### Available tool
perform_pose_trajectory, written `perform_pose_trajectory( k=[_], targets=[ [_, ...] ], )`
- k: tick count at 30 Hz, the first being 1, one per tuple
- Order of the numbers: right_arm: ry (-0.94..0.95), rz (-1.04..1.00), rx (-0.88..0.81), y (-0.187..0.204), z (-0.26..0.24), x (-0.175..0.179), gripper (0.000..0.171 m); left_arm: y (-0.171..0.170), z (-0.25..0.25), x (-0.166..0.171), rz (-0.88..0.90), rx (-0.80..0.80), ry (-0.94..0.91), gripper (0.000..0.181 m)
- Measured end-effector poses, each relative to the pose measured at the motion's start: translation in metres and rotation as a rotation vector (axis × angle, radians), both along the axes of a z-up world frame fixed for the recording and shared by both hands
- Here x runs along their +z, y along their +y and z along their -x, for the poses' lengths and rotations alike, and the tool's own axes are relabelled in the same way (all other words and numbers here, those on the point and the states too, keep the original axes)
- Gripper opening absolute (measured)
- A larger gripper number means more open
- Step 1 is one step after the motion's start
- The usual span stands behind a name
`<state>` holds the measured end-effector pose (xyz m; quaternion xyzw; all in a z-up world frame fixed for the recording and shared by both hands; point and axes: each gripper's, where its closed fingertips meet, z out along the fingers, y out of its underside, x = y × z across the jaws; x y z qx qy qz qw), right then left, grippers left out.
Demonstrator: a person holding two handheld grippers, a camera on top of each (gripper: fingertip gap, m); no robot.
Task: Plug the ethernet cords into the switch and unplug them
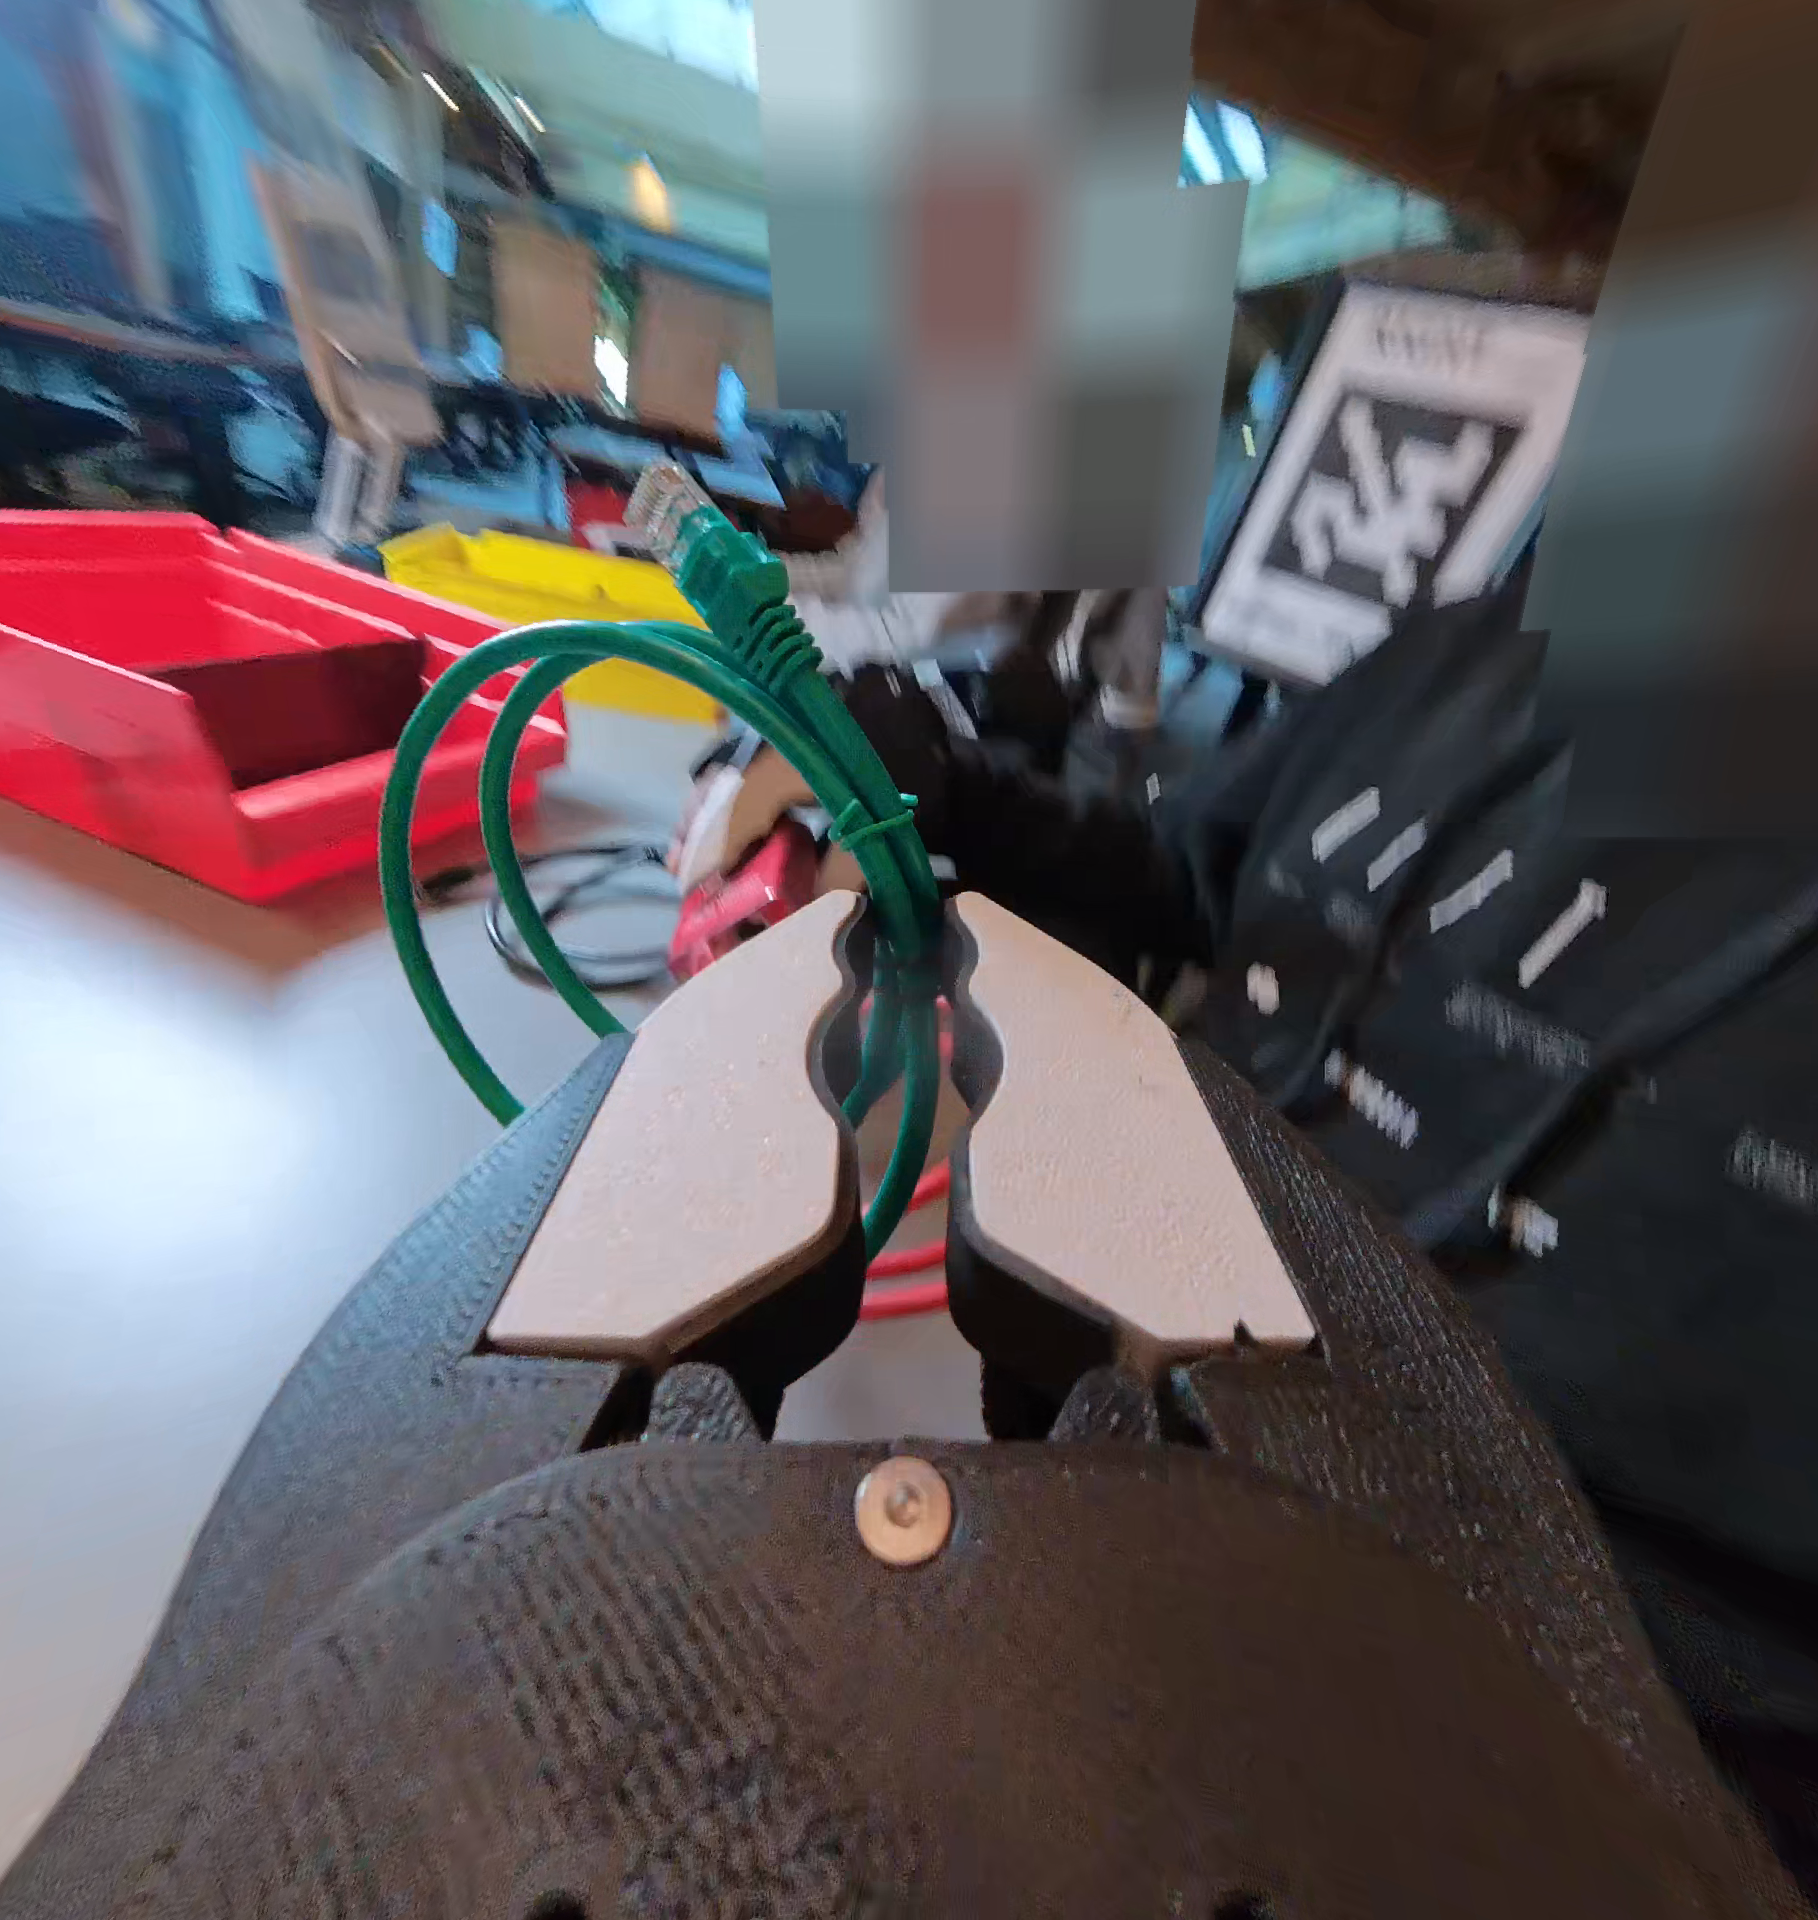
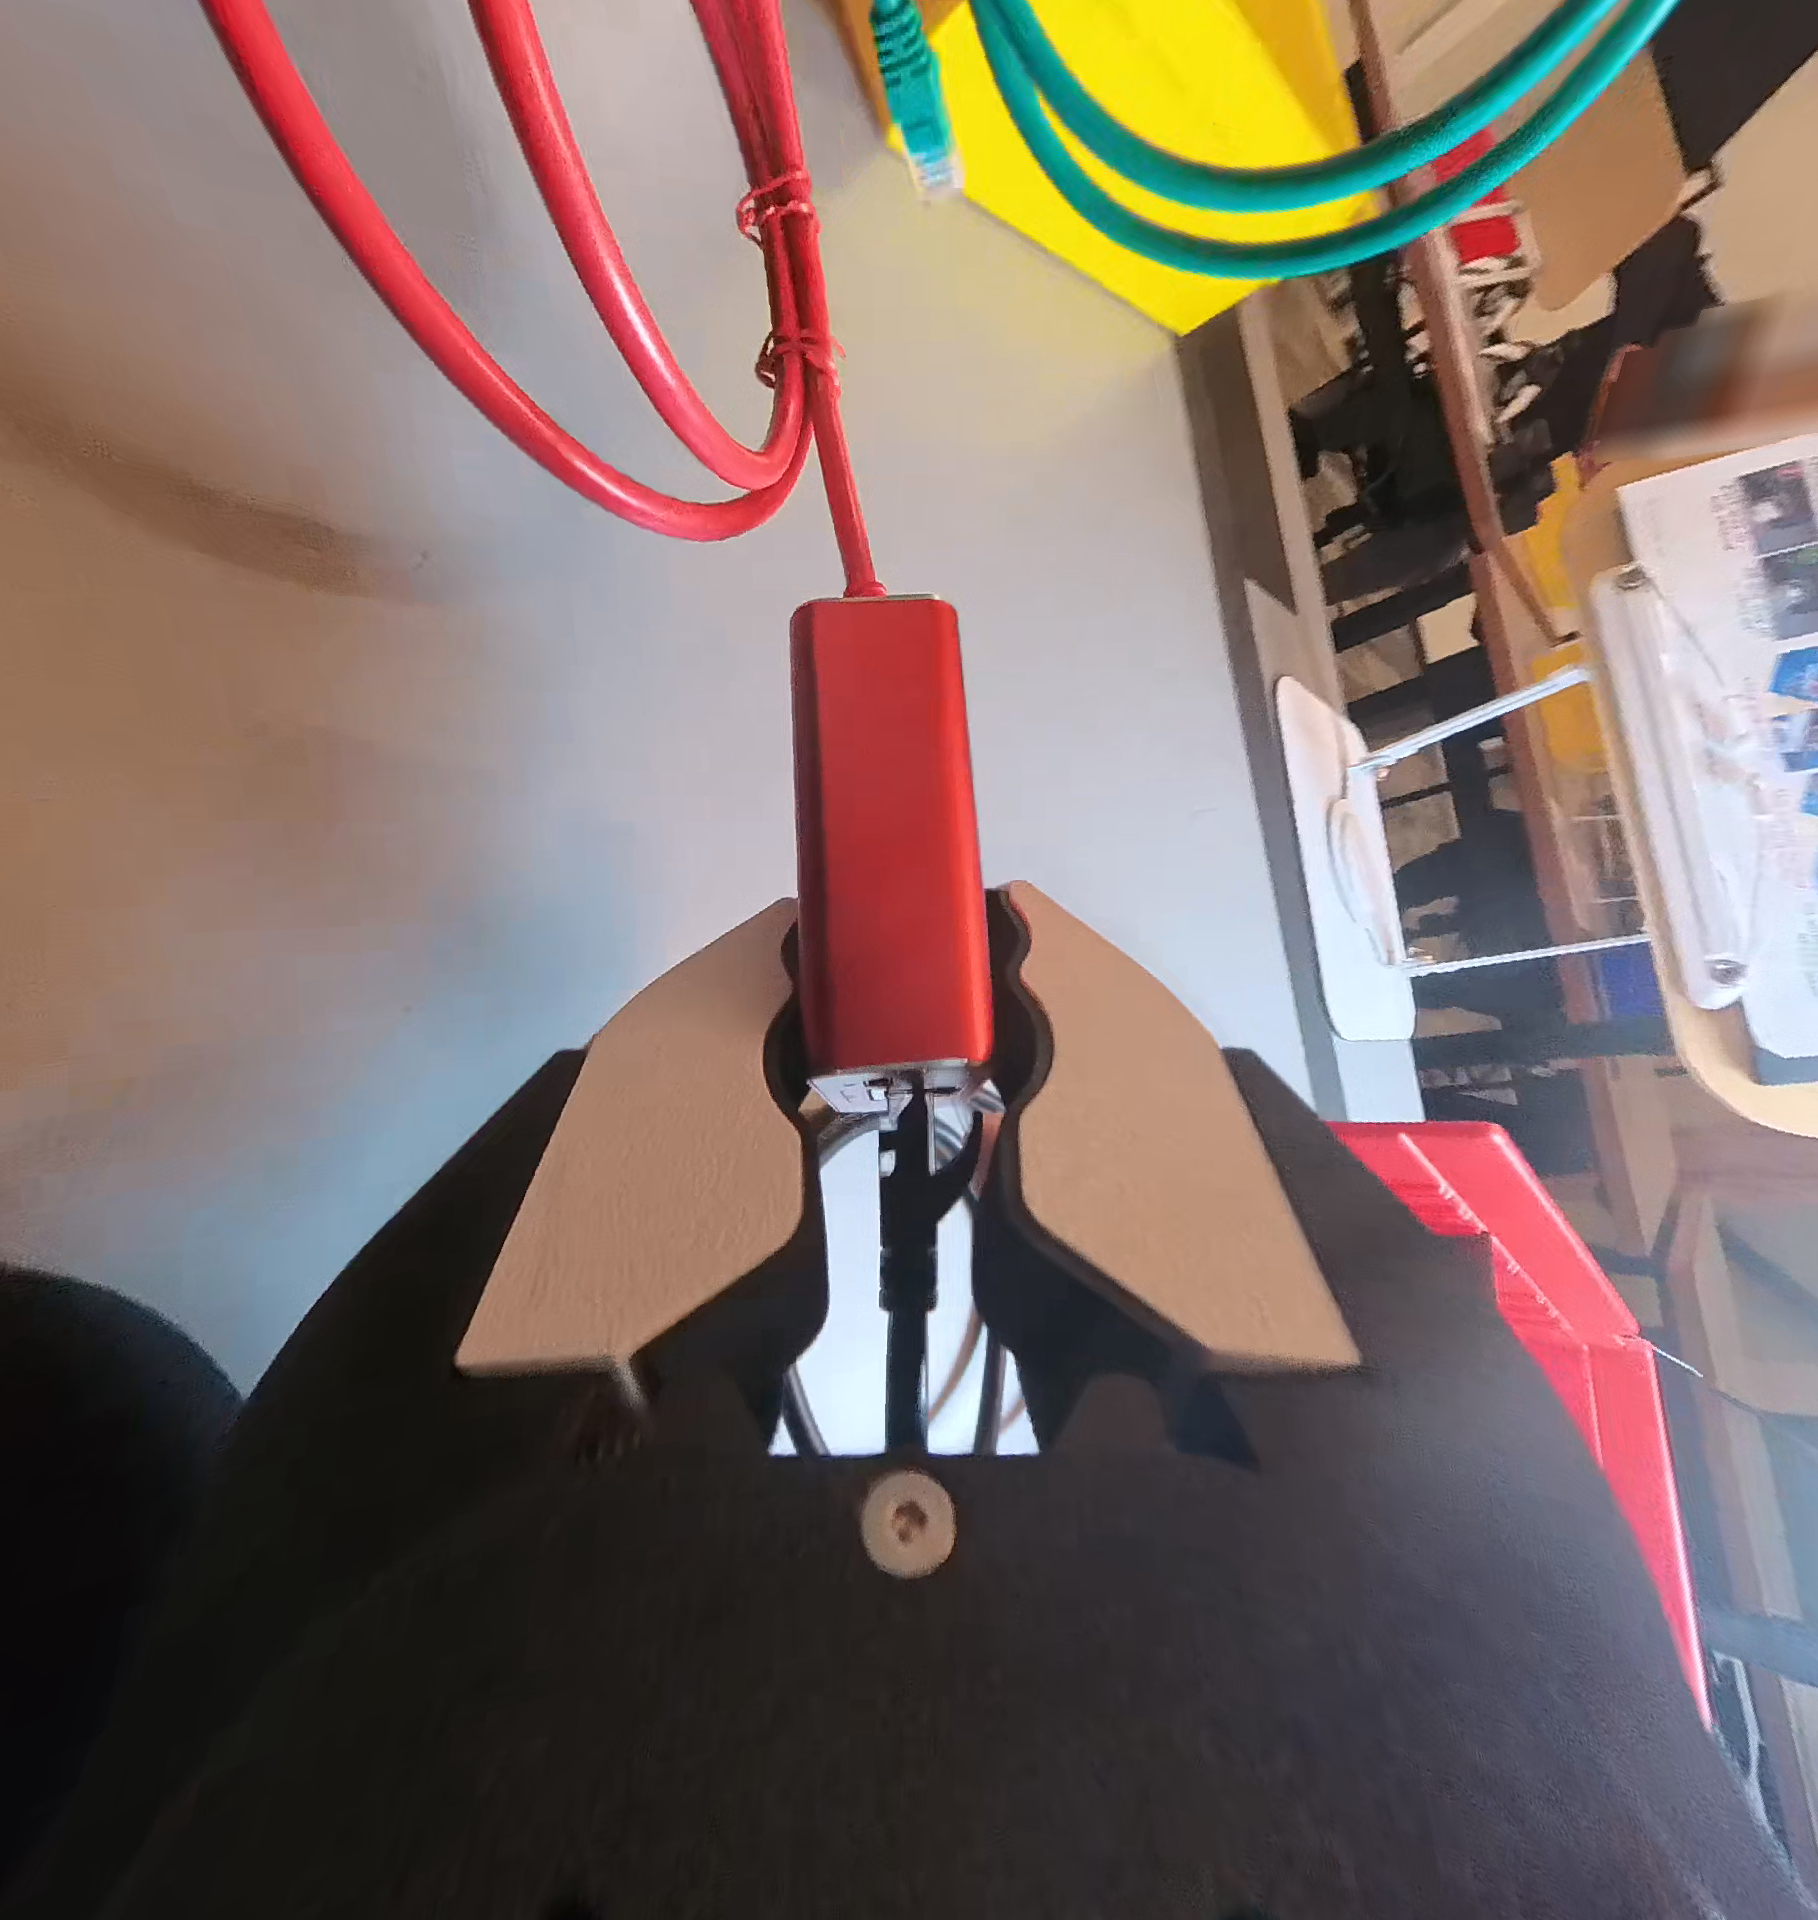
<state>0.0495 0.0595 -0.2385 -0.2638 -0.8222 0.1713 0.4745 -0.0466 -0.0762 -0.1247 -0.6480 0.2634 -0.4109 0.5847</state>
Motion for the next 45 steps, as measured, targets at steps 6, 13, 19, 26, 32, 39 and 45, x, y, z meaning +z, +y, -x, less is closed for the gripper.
perform_pose_trajectory(
  k=[6,13,19,26,32,39,45],
  targets=[
    [-0.104,-0.125,-0.101,0.03,-0.014,-0.014,0.03,-0.031,-0.018,-0.05,0.082,-0.176,0.542,0.012],
    [-0.073,-0.148,-0.275,0.075,-0.023,-0.01,0.03,-0.074,-0.01,-0.079,0.191,-0.189,1.0,0.017],
    [0.009,-0.126,-0.353,0.085,-0.022,0.006,0.03,-0.069,0.036,-0.074,0.382,0.229,0.735,0.028],
    [0.08,-0.116,-0.372,0.081,-0.011,0.024,0.03,-0.06,0.067,-0.121,0.67,0.718,0.321,0.037],
    [0.097,-0.119,-0.34,0.069,-0.006,0.027,0.03,-0.019,0.081,-0.15,0.647,0.769,0.534,0.015],
    [0.162,-0.133,-0.355,0.076,-0.007,0.037,0.03,0.039,-0.002,-0.136,0.348,0.182,0.689,0.013],
    [0.159,-0.142,-0.397,0.087,-0.009,0.032,0.03,0.045,-0.061,-0.138,0.314,-0.007,0.691,0.022]
  ],
)
